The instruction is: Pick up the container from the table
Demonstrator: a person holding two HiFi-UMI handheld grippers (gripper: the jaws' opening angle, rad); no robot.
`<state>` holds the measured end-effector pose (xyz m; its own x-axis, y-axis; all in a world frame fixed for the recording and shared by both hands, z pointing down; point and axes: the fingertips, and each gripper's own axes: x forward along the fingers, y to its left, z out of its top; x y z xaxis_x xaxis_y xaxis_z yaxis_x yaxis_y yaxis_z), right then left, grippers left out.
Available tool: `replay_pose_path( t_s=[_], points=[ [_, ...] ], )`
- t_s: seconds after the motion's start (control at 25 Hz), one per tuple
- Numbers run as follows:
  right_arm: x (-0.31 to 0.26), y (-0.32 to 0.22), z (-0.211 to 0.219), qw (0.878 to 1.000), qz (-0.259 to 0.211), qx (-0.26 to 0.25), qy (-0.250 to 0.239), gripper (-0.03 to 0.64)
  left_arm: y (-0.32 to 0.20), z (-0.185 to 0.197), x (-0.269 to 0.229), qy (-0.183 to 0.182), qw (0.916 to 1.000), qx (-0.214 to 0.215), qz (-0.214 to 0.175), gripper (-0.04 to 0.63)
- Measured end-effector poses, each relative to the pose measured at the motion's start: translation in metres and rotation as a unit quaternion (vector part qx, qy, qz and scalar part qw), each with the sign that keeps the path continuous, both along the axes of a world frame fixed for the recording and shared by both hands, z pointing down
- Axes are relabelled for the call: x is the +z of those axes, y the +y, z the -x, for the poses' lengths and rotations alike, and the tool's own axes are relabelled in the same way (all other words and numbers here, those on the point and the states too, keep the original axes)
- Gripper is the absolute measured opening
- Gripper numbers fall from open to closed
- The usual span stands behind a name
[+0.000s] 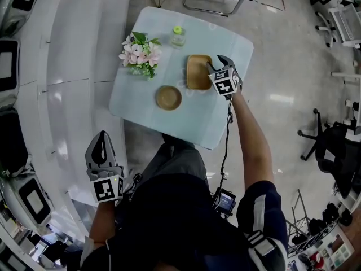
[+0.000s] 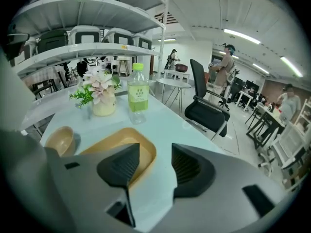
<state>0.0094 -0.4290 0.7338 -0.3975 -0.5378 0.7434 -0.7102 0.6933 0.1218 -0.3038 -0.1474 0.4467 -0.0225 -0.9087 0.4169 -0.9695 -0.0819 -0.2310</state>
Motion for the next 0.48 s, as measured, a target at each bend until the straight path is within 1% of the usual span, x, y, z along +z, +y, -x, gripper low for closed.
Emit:
replay_pose_path(
  t_s=[0.16, 0.28, 0.48],
  points=[
    [0.019, -0.003, 0.003, 0.999, 0.024, -0.025, 0.022, 0.201, -0.001, 0.003, 0.006, -0.002, 0.9999, -0.010, 0.008, 0.003],
    [0.031, -0.006, 0.003, 0.998, 0.036, -0.034, 0.035, 0.170, -0.002, 0.004, 0.008, -0.003, 0.9998, -0.015, 0.012, 0.003],
    [0.039, -0.011, 0.005, 0.997, 0.054, -0.041, 0.032, 0.138, -0.004, 0.005, 0.011, -0.003, 0.9997, -0.018, 0.017, 0.003]
  ],
)
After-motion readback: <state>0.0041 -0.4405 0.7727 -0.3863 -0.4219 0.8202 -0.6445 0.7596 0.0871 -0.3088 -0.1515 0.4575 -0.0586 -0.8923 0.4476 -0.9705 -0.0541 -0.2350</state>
